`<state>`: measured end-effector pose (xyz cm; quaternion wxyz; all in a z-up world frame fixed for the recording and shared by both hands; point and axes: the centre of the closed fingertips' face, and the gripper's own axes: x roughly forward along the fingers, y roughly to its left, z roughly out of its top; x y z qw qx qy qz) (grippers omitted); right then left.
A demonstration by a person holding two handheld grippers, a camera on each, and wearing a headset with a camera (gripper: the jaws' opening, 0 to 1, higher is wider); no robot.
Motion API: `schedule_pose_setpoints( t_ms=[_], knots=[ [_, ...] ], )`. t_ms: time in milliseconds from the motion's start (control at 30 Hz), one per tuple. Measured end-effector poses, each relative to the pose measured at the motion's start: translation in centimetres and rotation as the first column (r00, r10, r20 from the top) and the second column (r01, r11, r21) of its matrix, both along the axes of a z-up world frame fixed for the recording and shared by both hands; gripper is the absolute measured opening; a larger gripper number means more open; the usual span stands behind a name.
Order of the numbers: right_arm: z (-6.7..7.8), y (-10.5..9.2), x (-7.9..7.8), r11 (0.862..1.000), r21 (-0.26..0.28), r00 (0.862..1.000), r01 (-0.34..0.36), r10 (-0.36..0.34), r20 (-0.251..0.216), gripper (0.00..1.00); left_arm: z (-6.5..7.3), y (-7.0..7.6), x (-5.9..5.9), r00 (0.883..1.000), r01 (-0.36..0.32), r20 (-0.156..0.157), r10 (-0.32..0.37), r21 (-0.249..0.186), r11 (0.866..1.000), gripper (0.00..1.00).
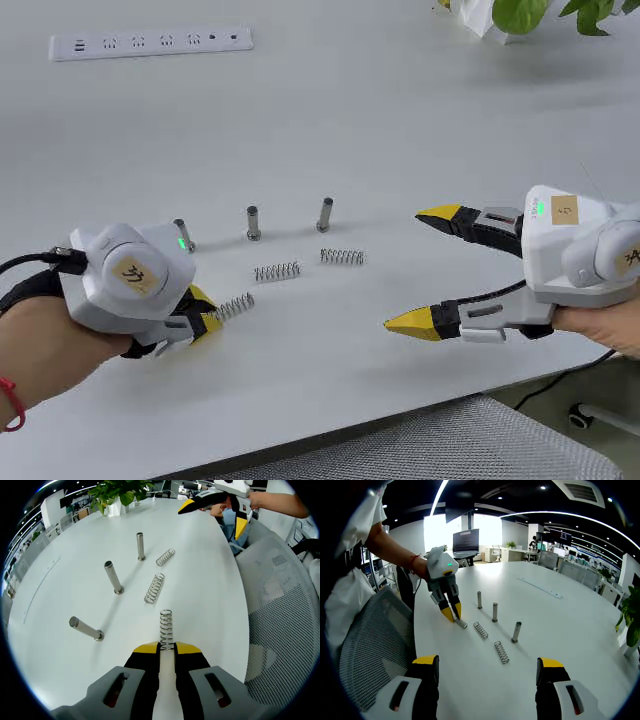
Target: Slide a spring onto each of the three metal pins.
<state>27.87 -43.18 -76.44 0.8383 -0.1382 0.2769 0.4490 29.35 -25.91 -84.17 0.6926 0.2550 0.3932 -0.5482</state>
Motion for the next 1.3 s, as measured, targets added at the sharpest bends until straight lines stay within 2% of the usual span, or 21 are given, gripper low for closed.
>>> schedule_pose_setpoints(
  t_ms=[300,600,700,733,833,1300],
  knots=[
    [-0.13,0.25,-0.12,1.0,-0.001,1.0,-0.002,0.002,-0.007,0.78,0.08,-0.1,0.01,1.0,0.001,0.004,0.0,-0.017,1.0,0.07],
    [-0.3,0.28,-0.24,1.0,-0.003,1.0,-0.002,0.002,-0.006,0.78,-0.06,0.01,-0.27,1.0,0.0,-0.005,0.0,-0.014,1.0,0.07],
    [-0.34,0.25,-0.26,1.0,-0.001,1.0,-0.001,0.001,-0.006,0.78,-0.26,0.19,-0.3,1.0,0.006,0.001,-0.006,0.003,1.0,0.07],
    [-0.32,0.28,-0.32,1.0,-0.002,1.0,-0.001,0.001,-0.005,0.78,-0.26,0.22,-0.29,1.0,-0.009,-0.01,0.009,0.004,1.0,0.07],
    [-0.28,0.29,-0.34,1.0,0.0,1.0,0.0,0.0,-0.006,0.78,-0.18,0.13,-0.24,1.0,0.001,0.0,-0.001,0.009,1.0,0.07],
    [0.19,0.38,-0.45,1.0,0.001,1.0,0.006,-0.006,-0.007,0.77,-0.26,-0.04,-0.04,1.0,-0.006,-0.03,0.008,0.043,0.999,0.08]
  ],
)
